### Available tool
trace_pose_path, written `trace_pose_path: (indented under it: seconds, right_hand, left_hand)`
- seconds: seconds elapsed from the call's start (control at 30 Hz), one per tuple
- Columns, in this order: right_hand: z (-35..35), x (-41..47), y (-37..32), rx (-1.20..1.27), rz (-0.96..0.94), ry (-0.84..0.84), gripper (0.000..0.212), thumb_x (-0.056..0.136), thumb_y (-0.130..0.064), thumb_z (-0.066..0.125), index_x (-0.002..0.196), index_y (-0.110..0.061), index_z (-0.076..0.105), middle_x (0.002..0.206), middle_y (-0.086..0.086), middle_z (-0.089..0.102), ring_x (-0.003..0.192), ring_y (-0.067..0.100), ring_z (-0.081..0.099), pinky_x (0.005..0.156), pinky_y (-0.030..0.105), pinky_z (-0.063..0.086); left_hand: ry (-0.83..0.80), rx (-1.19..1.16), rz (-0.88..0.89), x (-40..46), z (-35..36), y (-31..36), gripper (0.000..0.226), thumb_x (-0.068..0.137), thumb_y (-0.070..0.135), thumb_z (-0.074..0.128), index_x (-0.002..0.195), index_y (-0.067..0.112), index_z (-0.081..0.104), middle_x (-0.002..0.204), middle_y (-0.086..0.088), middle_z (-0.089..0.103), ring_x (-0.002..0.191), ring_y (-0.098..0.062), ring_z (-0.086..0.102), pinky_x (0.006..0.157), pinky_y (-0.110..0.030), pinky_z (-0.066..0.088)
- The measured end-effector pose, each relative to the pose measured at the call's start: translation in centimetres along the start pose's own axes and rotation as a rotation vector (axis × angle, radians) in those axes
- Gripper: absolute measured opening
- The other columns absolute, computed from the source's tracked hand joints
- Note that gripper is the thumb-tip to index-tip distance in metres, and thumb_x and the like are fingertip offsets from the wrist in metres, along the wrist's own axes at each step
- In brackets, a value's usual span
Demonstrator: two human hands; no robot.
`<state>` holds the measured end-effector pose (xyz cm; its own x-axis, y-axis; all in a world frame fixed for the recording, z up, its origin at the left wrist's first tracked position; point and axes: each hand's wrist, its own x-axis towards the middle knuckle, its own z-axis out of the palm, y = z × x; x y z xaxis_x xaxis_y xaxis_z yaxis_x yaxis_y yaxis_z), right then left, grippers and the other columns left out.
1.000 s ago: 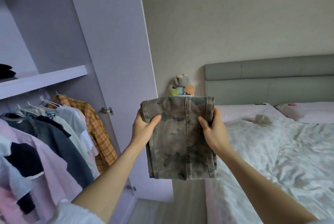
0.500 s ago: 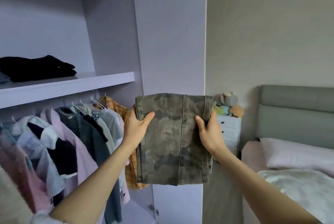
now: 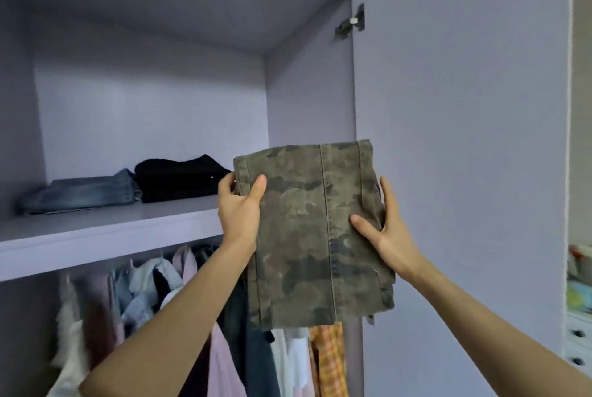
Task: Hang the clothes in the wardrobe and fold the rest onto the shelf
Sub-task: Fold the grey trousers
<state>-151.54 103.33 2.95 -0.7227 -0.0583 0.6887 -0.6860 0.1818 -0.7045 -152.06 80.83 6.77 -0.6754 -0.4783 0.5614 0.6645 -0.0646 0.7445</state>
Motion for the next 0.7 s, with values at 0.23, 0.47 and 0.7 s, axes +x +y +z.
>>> trace_pose_path:
  seconds: [0.23,0.47,0.7]
  right_hand:
    - [3.0,12.5,2.5,-0.116,-0.295,0.071,0.074,0.092,-0.014,0.053,0.149,-0.03,0.009,0.148,-0.018,0.024,0.137,0.004,0.025,0.113,0.025,0.021]
    - [7.0,23.7,5.3,-0.05,-0.26,0.168,0.068,0.092,-0.005,0.048,0.148,-0.028,0.017,0.148,-0.002,0.035,0.135,0.017,0.034,0.113,0.033,0.025]
    - [11.2,32.4,8.5,-0.036,-0.258,0.2,0.065,0.093,-0.002,0.044,0.147,-0.029,0.02,0.146,0.002,0.036,0.134,0.021,0.034,0.109,0.033,0.026]
  left_hand:
    - [0.038,0.014,0.09,10.7,3.4,-0.6,0.04,0.087,0.028,0.067,0.119,0.022,0.044,0.111,-0.004,0.062,0.094,-0.017,0.064,0.083,-0.038,0.054]
    - [-0.189,0.198,0.087,20.3,3.9,-2.2,0.063,0.09,0.019,0.061,0.14,0.022,0.023,0.121,0.003,0.054,0.104,-0.013,0.058,0.087,-0.033,0.051]
    - [-0.357,0.424,0.192,28.2,3.0,-6.4,0.095,0.083,0.01,0.07,0.146,0.029,0.001,0.132,0.002,0.044,0.121,-0.017,0.049,0.104,-0.04,0.041]
